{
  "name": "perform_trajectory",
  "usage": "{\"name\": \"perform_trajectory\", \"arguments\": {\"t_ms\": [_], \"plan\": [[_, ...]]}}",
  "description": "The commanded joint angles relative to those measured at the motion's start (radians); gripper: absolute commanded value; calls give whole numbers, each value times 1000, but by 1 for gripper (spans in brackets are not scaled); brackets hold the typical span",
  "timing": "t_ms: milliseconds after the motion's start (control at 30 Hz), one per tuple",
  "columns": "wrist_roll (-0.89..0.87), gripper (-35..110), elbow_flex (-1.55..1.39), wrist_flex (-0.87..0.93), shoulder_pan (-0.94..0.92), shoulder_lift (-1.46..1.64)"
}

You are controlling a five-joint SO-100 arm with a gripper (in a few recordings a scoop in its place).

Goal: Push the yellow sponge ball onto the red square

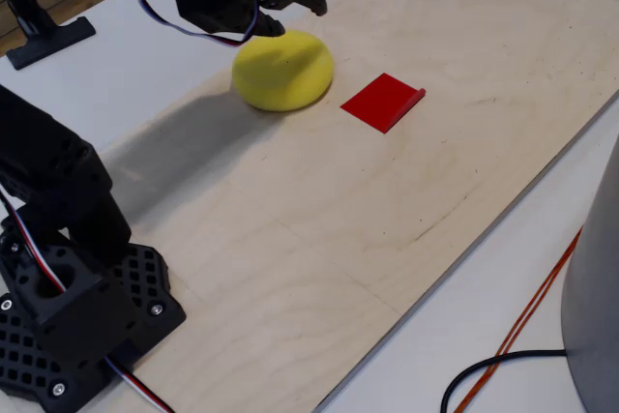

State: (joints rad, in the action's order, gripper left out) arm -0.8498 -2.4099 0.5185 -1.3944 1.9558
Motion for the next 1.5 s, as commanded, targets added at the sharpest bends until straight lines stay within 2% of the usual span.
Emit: {"name": "perform_trajectory", "arguments": {"t_ms": [0,233,533,933,1167,1467], "plan": [[-55,19,-44,6,29,101],[-115,20,-127,-3,86,153],[-155,21,-235,-140,130,147],[-149,20,-127,-236,101,-46],[-126,20,-58,-238,69,-129],[20,19,-18,-239,-29,-164]]}}
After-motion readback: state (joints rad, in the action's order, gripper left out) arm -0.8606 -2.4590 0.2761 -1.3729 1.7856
